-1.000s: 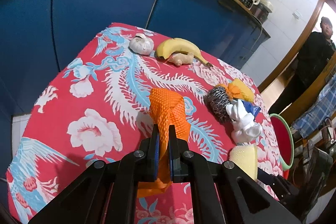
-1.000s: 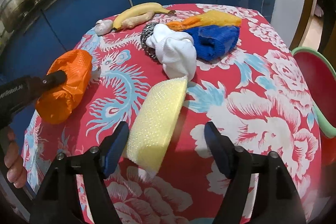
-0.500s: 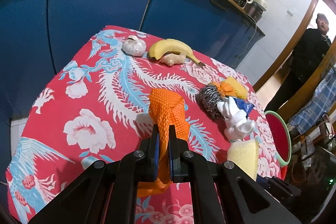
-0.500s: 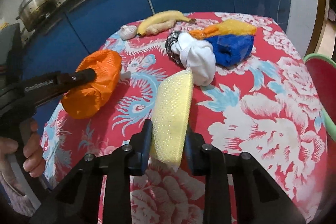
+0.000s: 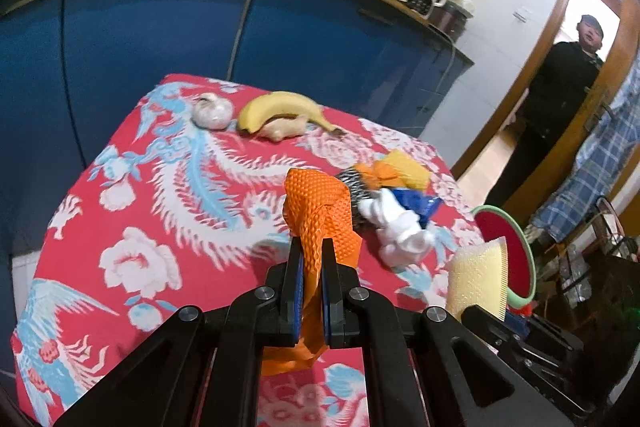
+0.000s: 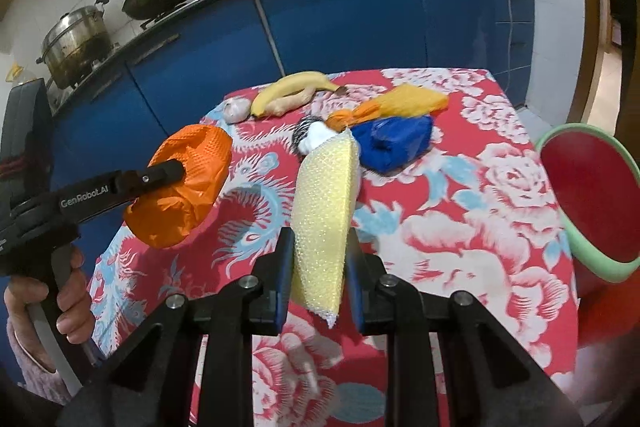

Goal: Collect trash
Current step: 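Carry the orange glove and yellow sponge over the red bucket with both tools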

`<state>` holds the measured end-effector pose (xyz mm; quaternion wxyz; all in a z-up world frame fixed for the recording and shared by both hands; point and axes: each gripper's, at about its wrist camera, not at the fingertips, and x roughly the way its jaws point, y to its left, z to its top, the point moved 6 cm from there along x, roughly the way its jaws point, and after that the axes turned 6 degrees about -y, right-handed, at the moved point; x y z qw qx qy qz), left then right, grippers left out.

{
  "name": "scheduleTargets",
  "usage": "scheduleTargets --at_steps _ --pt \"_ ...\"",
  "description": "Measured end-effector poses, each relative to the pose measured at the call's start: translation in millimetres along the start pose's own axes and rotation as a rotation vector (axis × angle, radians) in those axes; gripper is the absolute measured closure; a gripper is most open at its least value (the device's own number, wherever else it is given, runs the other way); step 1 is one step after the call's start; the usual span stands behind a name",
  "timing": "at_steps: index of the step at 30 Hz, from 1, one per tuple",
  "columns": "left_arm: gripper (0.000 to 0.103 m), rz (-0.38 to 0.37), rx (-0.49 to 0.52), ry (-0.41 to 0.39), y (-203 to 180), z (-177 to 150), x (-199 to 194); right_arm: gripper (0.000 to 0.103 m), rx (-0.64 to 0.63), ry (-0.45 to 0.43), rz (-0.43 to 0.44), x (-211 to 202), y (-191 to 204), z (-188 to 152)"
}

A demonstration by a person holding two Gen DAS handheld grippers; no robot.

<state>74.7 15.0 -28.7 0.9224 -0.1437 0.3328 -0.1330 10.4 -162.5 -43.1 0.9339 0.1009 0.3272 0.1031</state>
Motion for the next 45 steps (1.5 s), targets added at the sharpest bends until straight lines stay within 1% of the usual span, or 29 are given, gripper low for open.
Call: scheduleTargets --at_steps 7,11,16,22,28,34,40,45 --pt "0.096 -0.049 0.056 -0.010 -30 7 -3 0.077 0.000 -0.031 -0.011 -12 -10 6" --pt "0.096 -0.075 0.081 -0.004 -47 10 0 0.077 0.004 -0.050 -0.021 -19 -18 12" --pt "0.096 -0.105 0.117 0.001 -71 12 3 0.077 0.014 -0.076 -0.047 -31 -34 20" --pt "0.096 -0.150 0.152 0.020 -107 14 15 0.077 0.028 -0.105 -0.085 -44 -57 28" --pt "0.096 -0.186 0.224 0.034 -148 16 26 0.077 0.050 -0.143 -0.131 -63 -85 35" --pt "0.096 -0.223 0.282 0.078 -190 11 47 0.077 0.088 -0.156 -0.191 -75 -123 35" --pt "0.096 -0.262 0.343 0.117 -235 -7 68 0.077 0.145 -0.164 -0.236 -85 -164 30" --pt "0.096 -0.299 0.380 0.135 -269 -21 84 0.077 0.184 -0.163 -0.272 -89 -196 27"
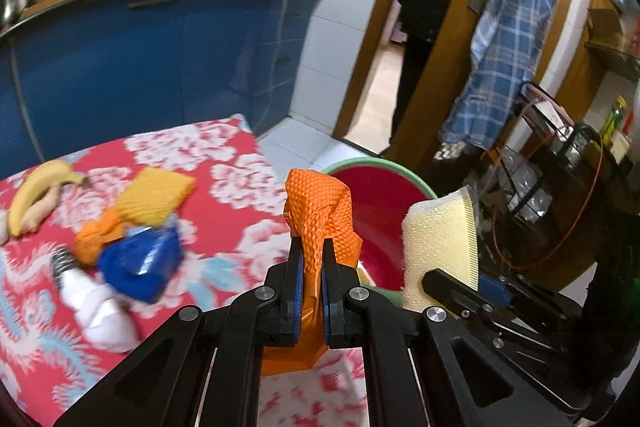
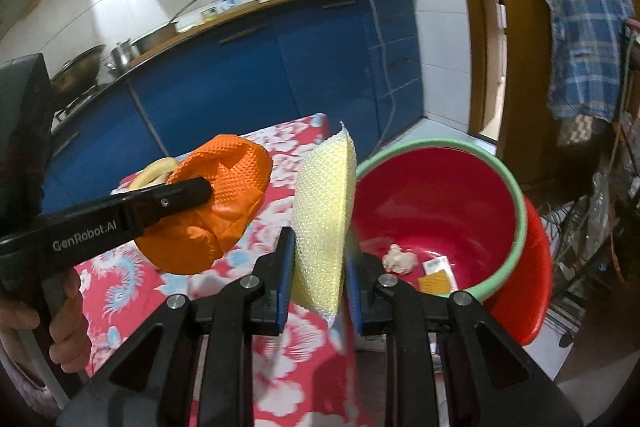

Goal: Collect trash
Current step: 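Carry the orange glove and yellow sponge over the red bucket with both tools, then open both tools to drop the glove and sponge into the bucket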

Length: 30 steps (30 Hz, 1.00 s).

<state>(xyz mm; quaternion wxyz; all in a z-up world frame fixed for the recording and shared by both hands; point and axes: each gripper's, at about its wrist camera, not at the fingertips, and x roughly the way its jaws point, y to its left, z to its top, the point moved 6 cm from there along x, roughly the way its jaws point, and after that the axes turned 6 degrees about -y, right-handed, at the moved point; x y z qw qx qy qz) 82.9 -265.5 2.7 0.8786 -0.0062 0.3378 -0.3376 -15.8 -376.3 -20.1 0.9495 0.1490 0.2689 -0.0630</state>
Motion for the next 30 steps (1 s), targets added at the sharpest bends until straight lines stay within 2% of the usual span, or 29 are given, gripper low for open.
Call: scheduleTargets --at_steps 11,17,19,21,23,26,30 --pt "0.096 -0.024 0.056 0.031 -40 3 65 0.077 0.077 0.024 -0.074 17 -61 0" --pt "0.095 -0.026 0.054 0.051 -46 3 93 0.074 0.116 0.050 -0.102 33 -87 -5" --pt "0.091 -0.023 0.048 0.065 -46 0 99 0.072 0.134 0.064 -0.111 38 -94 -8" --pt "0.076 -0.017 0.048 0.071 -45 -2 103 0.072 0.147 0.072 -0.112 42 -100 -10" --pt "0.064 -0.009 0.046 0.070 -44 -3 104 0.068 0.156 0.076 -0.119 45 -105 -11" --pt "0.064 0.001 0.046 0.065 -42 -2 104 0.056 0.166 0.075 -0.125 47 -108 -13" --pt "0.064 0.012 0.030 0.067 -37 0 103 0.052 0.167 0.068 -0.131 46 -110 -12"
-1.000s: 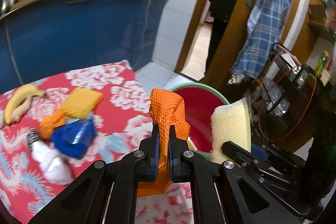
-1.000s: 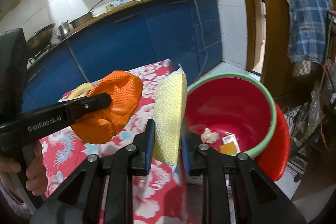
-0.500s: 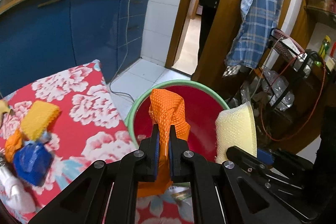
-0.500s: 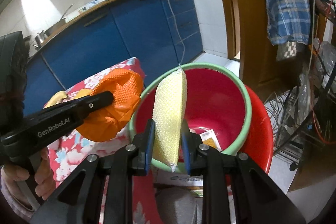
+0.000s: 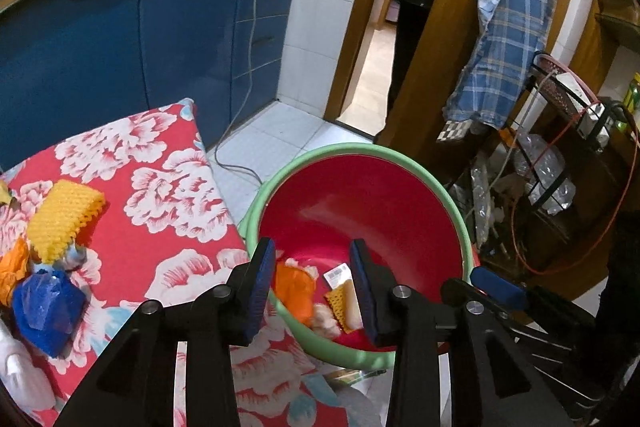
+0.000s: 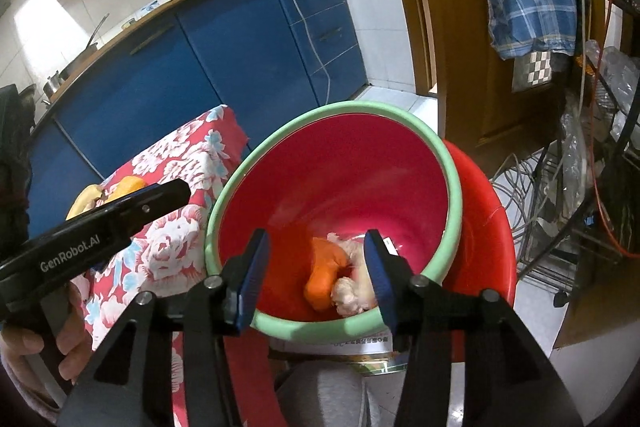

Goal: Collect trash
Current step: 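Open both tools to drop the glove and sponge into the bucket, then move both open tools back over the table items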

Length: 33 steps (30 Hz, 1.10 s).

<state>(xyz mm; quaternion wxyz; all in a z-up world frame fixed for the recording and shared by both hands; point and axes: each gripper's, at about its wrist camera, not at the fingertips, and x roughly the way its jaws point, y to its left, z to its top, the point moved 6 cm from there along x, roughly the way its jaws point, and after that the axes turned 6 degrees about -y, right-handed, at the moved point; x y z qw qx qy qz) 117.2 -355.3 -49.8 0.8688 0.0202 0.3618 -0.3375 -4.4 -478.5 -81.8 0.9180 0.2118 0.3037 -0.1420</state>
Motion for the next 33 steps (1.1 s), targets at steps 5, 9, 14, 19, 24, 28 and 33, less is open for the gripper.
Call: scheduleTargets --at_steps 5,9,14,19,24,28,33 --pt "0.064 0.013 -0.029 0.000 9 -1 -6 0.052 0.001 -0.008 0.004 -6 3 1" --pt "0.064 0.024 -0.059 -0.003 21 -3 -17 0.052 0.004 -0.013 0.015 -14 9 2" --pt "0.064 0.055 -0.076 -0.013 37 -7 -37 0.052 0.002 -0.032 0.034 -27 26 3" --pt "0.064 0.121 -0.108 -0.024 62 -12 -61 0.051 -0.022 -0.023 0.069 -33 48 0" --pt "0.064 0.189 -0.149 -0.040 91 -20 -84 0.051 -0.051 -0.006 0.112 -32 74 -5" --pt "0.064 0.237 -0.192 -0.071 114 -26 -104 0.051 -0.067 -0.002 0.136 -34 91 -8" --pt "0.064 0.308 -0.214 -0.095 135 -35 -123 0.050 -0.096 0.008 0.158 -35 112 -13"
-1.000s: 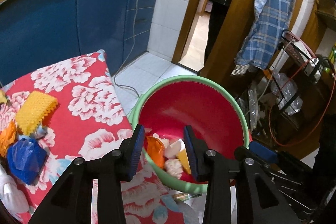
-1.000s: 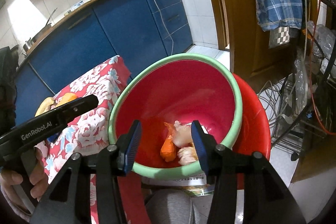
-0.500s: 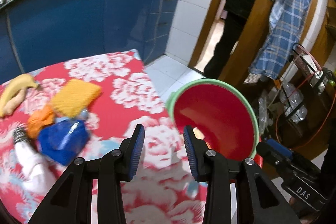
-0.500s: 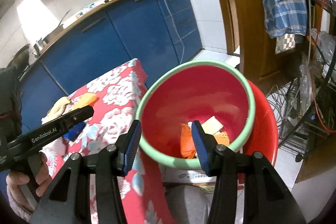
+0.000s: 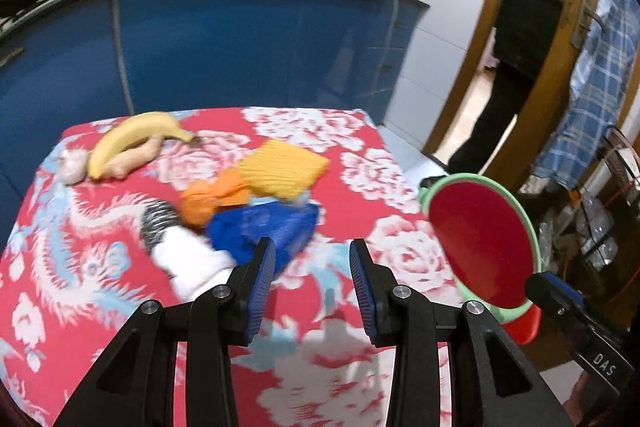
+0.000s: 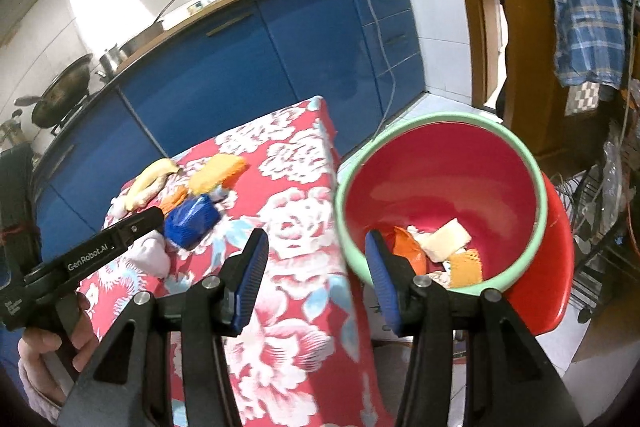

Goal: Collect trash
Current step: 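Move both open tools back over the table items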

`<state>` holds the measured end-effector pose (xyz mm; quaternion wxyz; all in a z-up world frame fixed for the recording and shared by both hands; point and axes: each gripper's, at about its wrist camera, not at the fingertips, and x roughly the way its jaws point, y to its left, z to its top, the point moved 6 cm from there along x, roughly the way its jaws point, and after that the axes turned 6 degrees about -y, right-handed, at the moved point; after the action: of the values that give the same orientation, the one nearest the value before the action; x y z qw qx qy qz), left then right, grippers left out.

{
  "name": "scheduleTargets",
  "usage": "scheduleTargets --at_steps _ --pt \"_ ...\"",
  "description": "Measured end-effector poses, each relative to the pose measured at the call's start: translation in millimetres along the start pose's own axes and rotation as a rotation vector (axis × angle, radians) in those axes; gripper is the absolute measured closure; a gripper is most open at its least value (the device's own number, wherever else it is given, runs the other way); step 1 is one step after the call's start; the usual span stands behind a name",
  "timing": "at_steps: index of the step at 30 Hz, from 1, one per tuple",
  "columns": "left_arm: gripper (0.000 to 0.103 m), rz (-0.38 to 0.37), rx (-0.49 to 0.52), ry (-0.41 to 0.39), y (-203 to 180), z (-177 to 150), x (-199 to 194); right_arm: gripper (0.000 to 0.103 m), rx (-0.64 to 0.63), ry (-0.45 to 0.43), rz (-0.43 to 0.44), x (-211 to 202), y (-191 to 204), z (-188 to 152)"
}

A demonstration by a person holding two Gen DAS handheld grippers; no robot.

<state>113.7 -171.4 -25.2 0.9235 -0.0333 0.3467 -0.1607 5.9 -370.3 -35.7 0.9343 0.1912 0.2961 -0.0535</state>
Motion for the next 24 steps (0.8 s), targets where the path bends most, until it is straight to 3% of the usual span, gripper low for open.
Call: scheduleTargets --at_steps 24 --pt "0.062 0.170 -0.106 0.024 79 -28 10 0.049 -0.070 0.070 0.040 22 58 -16"
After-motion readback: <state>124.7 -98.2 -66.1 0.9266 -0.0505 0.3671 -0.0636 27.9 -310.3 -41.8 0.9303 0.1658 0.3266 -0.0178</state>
